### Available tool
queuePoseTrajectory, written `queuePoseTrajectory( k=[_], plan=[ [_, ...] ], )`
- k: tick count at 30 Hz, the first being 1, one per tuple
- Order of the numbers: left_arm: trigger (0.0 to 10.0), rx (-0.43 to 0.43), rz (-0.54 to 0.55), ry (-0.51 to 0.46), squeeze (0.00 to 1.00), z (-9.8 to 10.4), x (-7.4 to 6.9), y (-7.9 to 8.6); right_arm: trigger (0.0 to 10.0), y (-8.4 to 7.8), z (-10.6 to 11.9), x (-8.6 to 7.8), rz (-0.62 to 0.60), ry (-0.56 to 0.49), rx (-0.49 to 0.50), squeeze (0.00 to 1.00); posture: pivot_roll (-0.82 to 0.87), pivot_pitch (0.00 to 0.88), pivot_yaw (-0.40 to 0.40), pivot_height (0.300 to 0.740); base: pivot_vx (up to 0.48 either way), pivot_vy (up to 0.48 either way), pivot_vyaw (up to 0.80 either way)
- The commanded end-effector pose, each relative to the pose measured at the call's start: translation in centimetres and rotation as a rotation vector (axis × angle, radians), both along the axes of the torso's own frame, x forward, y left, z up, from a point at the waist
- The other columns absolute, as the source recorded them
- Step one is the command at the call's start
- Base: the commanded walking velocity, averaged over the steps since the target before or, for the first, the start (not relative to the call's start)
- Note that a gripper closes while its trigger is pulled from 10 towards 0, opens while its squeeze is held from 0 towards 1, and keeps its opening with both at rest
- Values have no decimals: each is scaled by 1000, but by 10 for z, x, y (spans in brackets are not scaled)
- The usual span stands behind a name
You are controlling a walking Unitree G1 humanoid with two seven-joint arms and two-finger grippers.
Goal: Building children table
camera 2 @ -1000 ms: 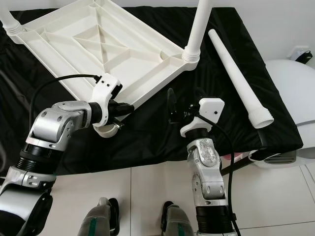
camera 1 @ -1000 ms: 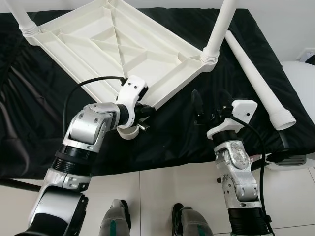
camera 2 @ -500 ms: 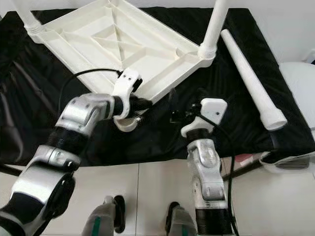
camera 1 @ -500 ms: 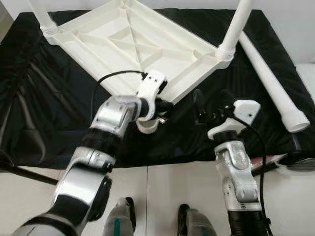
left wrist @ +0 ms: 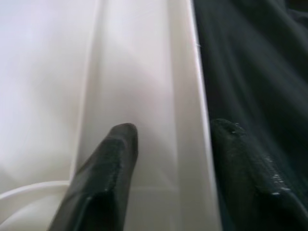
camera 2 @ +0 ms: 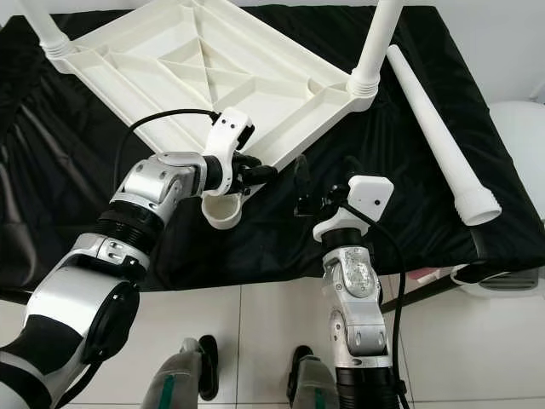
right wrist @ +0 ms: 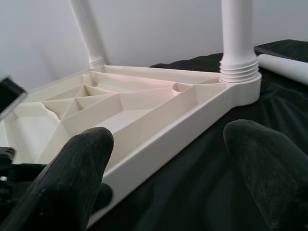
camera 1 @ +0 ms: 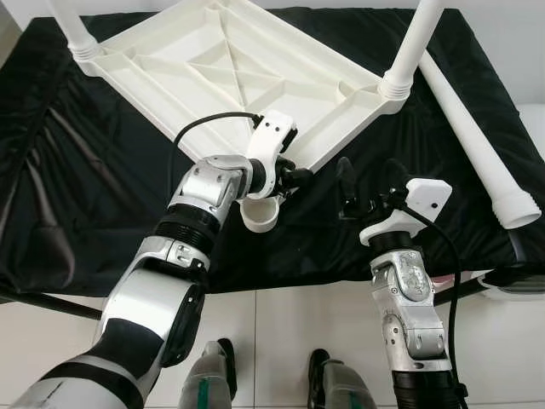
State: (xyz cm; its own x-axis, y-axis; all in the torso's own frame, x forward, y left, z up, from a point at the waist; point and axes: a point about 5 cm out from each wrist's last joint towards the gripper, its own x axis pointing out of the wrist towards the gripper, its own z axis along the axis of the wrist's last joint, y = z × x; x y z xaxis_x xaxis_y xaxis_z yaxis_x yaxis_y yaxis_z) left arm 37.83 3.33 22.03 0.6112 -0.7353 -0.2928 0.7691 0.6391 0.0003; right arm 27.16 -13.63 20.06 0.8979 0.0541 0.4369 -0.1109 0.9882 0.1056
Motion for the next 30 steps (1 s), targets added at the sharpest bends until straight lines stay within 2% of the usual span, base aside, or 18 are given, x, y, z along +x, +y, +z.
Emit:
queuePoseTrajectory(
  k=[1,2,4,6,9,11,12,15,18,19,20,21,23,24,25,26,30],
  plan=[
    [10000,81,387,-142,145,8,15,33,10000,2,-5,-2,7,22,1,0,86,229,70,740,0,0,0],
    [10000,52,354,-186,0,18,14,33,10000,2,-6,-1,12,23,2,0,92,225,65,740,0,0,0],
    [10000,34,333,-216,0,25,13,34,10000,3,-6,-1,16,24,2,0,92,225,65,740,0,0,0],
    [10000,-10,292,-287,0,43,10,38,10000,4,-6,0,22,27,1,0,97,223,58,740,0,0,0],
    [10000,-10,292,-287,0,43,10,38,10000,4,-6,0,22,27,1,0,97,223,58,740,0,0,0],
    [10000,-15,281,-315,0,50,8,42,10000,5,-7,0,26,28,0,0,101,221,56,740,0,0,0],
    [10000,-24,266,-346,1000,58,6,47,10000,6,-7,1,32,30,-1,0,105,221,51,740,0,0,0],
    [10000,-24,266,-346,1000,58,6,47,10000,6,-7,1,32,30,-1,0,105,221,51,740,0,0,0],
    [10000,-41,253,-394,1000,72,2,56,10000,6,-8,2,42,32,-5,0,112,221,41,740,0,0,0],
    [10000,-27,261,-430,1000,76,2,64,10000,6,-7,4,47,31,-8,0,112,221,33,740,0,0,0],
    [10000,-27,261,-430,1000,76,2,64,10000,6,-7,4,47,31,-8,0,112,221,33,740,0,0,0],
    [10000,-9,278,-448,1000,76,2,71,10000,7,-7,4,52,30,-9,0,112,220,31,740,0,0,0],
    [10000,-9,278,-448,1000,76,2,71,10000,7,-7,4,52,30,-9,0,112,220,31,740,0,0,0],
    [10000,23,297,-460,1000,74,3,77,10000,7,-6,5,59,28,-12,0,110,222,28,740,0,0,0],
    [10000,67,314,-460,0,68,4,85,10000,7,-5,5,65,26,-15,0,110,222,26,740,0,0,0],
    [10000,67,314,-460,0,68,4,85,10000,7,-5,5,65,26,-15,0,110,222,26,740,0,0,0],
    [10000,297,427,-411,0,29,8,120,10000,5,-5,4,66,35,-21,0,108,228,19,740,0,0,0]
  ],
)
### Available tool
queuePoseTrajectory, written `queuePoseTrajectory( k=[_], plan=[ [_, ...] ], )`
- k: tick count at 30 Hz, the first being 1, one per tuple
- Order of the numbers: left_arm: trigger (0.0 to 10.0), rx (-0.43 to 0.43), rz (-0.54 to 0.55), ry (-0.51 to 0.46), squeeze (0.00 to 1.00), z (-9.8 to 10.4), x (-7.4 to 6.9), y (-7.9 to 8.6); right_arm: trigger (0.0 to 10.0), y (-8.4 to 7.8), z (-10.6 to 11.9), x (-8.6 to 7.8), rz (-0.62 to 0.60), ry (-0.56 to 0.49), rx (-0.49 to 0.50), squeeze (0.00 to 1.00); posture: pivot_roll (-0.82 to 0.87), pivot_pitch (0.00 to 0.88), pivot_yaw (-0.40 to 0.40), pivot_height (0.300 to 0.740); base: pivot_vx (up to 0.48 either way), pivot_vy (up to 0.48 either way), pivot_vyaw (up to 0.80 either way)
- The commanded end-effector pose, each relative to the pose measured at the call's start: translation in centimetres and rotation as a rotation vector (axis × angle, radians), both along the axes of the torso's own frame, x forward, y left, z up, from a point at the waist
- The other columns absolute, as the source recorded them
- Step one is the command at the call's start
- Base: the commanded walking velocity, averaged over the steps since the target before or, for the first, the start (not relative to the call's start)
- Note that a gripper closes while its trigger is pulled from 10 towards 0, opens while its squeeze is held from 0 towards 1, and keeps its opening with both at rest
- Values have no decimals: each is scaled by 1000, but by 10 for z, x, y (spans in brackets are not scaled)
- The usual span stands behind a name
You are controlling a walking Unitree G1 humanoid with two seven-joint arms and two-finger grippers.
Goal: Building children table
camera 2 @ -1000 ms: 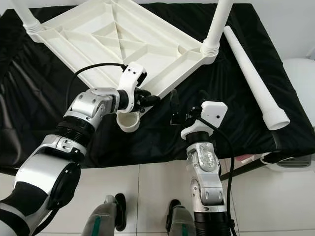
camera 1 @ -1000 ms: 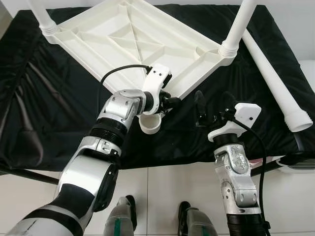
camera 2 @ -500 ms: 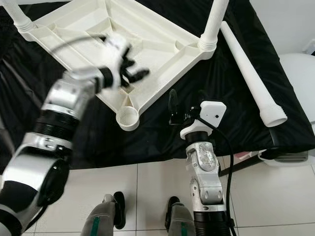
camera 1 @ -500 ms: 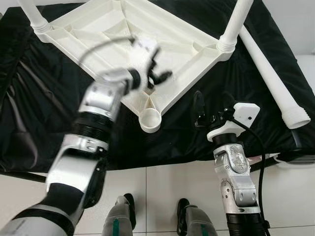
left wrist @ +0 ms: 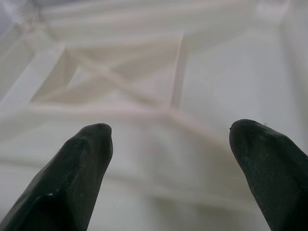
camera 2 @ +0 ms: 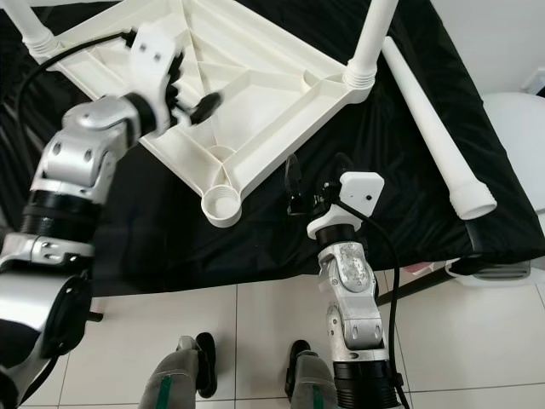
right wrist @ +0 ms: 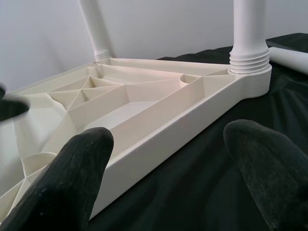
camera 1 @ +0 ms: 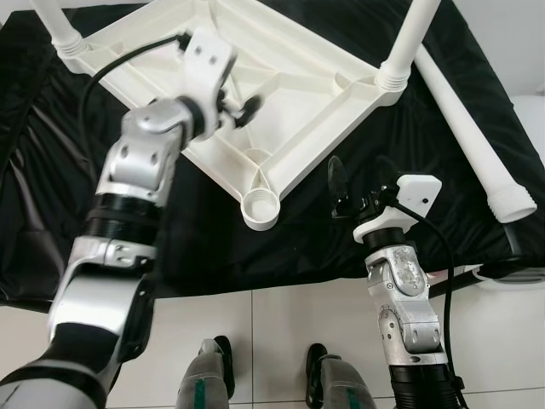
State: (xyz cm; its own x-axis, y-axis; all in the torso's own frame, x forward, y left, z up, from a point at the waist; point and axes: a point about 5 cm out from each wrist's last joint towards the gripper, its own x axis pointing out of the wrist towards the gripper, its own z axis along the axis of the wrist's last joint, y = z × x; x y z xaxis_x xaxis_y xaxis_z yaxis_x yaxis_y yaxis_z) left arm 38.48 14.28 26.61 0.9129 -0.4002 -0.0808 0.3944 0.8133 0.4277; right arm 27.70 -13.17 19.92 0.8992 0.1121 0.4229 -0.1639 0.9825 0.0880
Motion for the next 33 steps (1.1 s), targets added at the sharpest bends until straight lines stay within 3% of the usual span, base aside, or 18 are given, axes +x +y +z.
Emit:
queuePoseTrajectory(
  k=[1,5,7,10,13,18,22,26,31,33],
  plan=[
    [10000,102,107,35,0,-24,2,17,10000,0,-3,-2,6,22,-2,0,105,231,19,740,0,0,0],
    [10000,129,131,35,0,-28,2,21,10000,-1,-3,-2,2,22,-2,0,105,231,19,740,0,0,0],
    [10000,162,197,46,0,-35,2,33,10000,-3,-4,-3,-37,27,6,0,102,235,20,740,0,0,0],
    [10000,162,197,46,0,-35,2,33,10000,-3,-4,-3,-37,27,6,0,102,235,20,740,0,0,0],
    [10000,199,258,30,0,-35,1,50,10000,-14,-6,0,-163,58,18,0,106,238,20,740,0,0,0],
    [10000,219,255,24,0,-33,1,52,10000,-19,-6,4,-218,76,23,0,107,238,19,740,0,0,0],
    [10000,308,179,13,0,-36,-3,46,10000,-25,-10,18,-326,151,21,0,112,233,17,740,0,0,0],
    [10000,312,171,3,0,-35,-4,45,10000,-25,-12,22,-339,168,11,0,115,230,17,740,0,0,0],
    [10000,259,215,-69,0,-16,0,49,10000,-21,-13,27,-336,188,4,0,123,224,14,740,0,0,0],
    [10000,296,254,-98,0,-10,2,56,10000,-19,-13,28,-320,194,6,0,125,223,15,740,0,0,0]
  ],
)
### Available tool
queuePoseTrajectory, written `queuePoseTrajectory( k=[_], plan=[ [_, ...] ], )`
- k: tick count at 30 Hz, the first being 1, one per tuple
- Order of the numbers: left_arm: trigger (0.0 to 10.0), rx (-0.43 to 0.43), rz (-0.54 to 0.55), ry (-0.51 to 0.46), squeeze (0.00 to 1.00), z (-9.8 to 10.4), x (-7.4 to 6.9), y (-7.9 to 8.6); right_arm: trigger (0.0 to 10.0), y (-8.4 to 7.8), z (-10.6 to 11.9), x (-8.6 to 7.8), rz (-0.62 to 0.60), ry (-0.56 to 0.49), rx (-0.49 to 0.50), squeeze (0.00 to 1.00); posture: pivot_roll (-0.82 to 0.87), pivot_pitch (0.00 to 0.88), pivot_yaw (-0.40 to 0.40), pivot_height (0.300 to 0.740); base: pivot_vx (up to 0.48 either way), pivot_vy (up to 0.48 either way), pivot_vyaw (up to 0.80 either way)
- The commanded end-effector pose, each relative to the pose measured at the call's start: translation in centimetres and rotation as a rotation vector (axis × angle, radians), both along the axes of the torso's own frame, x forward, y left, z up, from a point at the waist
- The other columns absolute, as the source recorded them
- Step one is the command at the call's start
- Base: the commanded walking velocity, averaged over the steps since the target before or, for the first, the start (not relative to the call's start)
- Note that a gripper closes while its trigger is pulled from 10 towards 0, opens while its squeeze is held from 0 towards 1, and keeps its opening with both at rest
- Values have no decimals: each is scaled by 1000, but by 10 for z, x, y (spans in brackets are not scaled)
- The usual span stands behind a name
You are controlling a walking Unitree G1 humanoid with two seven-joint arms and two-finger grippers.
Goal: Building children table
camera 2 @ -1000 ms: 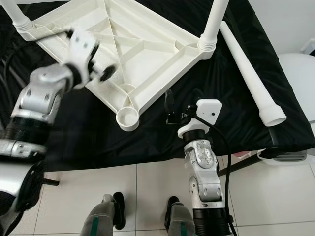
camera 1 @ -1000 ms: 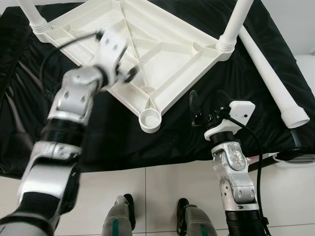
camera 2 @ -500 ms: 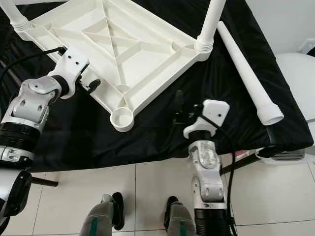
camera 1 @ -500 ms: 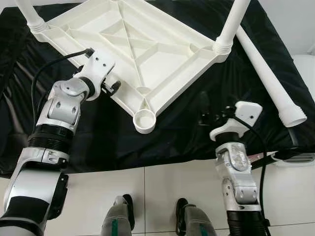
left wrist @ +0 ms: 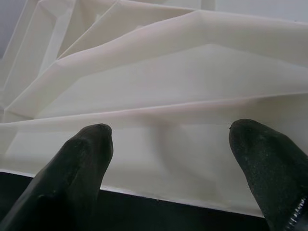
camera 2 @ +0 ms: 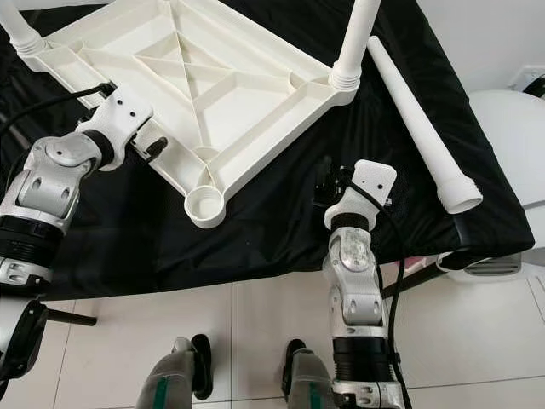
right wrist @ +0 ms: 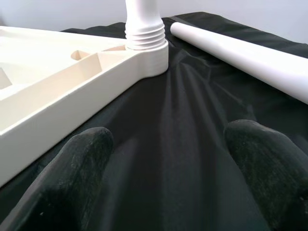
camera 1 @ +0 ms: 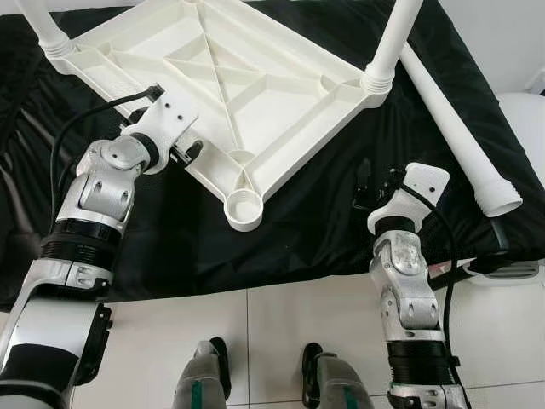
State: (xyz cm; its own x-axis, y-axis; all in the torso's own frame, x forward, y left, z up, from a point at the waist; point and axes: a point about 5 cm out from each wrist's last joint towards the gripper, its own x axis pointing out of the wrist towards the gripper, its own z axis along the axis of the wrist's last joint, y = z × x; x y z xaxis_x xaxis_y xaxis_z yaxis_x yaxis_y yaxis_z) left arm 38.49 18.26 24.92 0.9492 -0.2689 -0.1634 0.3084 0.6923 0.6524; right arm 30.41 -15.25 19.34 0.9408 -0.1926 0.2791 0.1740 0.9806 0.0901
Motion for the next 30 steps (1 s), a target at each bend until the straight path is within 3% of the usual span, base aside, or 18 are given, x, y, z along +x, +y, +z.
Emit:
queuePoseTrajectory(
  k=[1,12,17,30],
  plan=[
    [10000,28,148,-111,0,8,2,19,10000,3,-7,1,9,40,12,0,125,223,15,740,0,0,0],
    [10000,96,162,-35,0,-10,2,25,10000,5,-4,9,27,59,24,0,120,221,22,740,0,0,0],
    [10000,113,91,4,0,-20,-3,15,10000,4,-2,25,15,101,7,0,124,226,20,740,0,0,0],
    [10000,139,-34,15,0,-20,-11,-1,10000,4,-2,50,14,197,-24,0,133,230,11,740,0,0,0]
  ],
)
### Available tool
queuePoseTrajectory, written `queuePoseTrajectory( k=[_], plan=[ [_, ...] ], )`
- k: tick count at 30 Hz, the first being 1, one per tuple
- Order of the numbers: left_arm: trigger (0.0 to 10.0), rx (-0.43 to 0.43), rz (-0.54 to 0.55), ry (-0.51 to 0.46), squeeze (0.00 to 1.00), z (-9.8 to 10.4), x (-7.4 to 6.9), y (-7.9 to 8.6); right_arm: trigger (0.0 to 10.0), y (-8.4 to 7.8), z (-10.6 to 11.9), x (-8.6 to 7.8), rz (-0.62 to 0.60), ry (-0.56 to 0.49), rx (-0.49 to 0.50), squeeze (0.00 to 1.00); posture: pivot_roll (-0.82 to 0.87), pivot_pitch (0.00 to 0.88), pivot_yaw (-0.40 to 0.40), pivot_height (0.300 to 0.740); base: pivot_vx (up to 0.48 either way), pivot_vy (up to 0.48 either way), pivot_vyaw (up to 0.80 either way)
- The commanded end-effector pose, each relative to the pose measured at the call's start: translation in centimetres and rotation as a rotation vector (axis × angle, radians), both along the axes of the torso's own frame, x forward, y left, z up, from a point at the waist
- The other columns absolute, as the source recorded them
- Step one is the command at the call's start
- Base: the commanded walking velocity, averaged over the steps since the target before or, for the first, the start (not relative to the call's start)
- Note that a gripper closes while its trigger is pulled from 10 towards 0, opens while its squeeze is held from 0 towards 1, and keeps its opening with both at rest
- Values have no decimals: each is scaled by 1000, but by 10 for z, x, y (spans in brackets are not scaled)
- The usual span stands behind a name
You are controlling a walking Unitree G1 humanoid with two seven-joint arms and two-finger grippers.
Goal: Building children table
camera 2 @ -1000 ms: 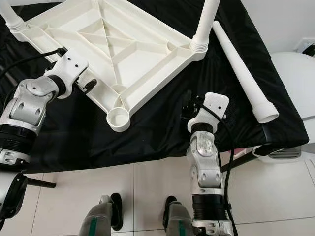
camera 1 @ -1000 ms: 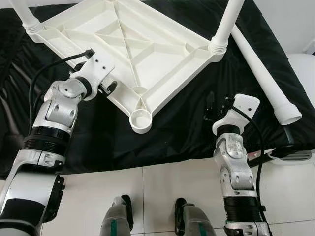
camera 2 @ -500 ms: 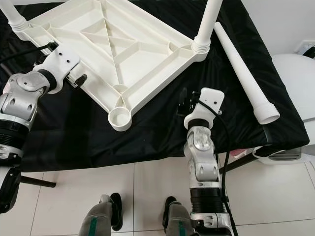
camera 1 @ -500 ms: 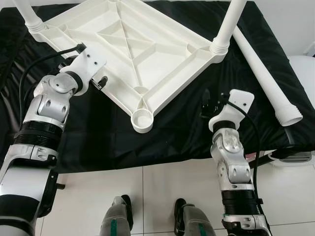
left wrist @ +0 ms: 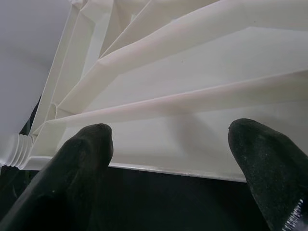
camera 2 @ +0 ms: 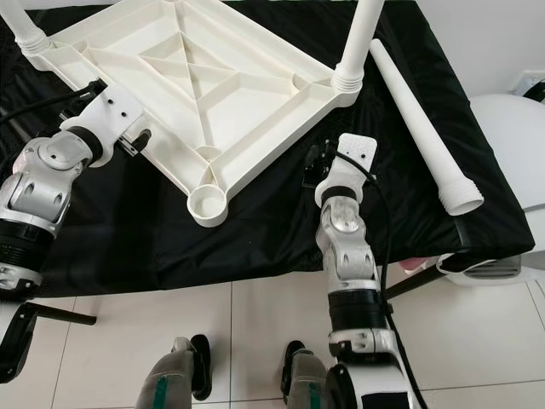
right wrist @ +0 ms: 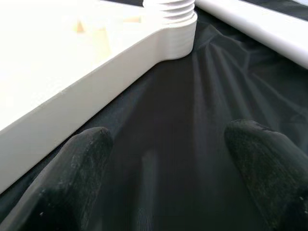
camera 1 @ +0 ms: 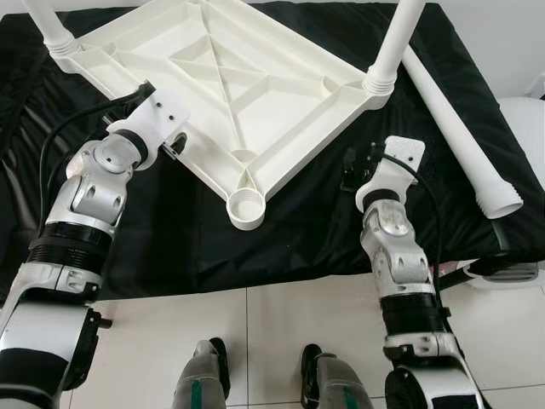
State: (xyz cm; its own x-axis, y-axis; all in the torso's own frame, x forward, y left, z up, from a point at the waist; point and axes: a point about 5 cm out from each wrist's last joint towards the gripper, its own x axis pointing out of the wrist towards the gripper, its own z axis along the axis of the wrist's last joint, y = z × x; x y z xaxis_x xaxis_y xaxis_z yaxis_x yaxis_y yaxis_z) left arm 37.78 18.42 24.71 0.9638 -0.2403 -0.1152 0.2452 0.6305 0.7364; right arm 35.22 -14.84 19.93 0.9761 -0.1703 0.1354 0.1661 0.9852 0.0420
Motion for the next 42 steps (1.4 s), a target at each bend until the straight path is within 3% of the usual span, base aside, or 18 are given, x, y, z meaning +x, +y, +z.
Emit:
queuePoseTrajectory(
  k=[1,22,32,42],
  plan=[
    [10000,57,-66,102,0,-18,-6,-5,10000,0,-8,5,5,54,-6,0,135,231,10,740,0,0,0],
    [10000,110,-310,218,0,-36,-40,-41,10000,9,6,48,101,73,5,0,169,237,6,740,0,0,0],
    [10000,117,-397,247,0,-39,-53,-58,10000,19,13,56,139,55,9,0,178,233,3,740,0,0,0],
    [10000,142,-466,342,0,-51,-57,-76,10000,24,17,59,155,36,3,0,174,237,13,740,0,0,0]
  ],
)
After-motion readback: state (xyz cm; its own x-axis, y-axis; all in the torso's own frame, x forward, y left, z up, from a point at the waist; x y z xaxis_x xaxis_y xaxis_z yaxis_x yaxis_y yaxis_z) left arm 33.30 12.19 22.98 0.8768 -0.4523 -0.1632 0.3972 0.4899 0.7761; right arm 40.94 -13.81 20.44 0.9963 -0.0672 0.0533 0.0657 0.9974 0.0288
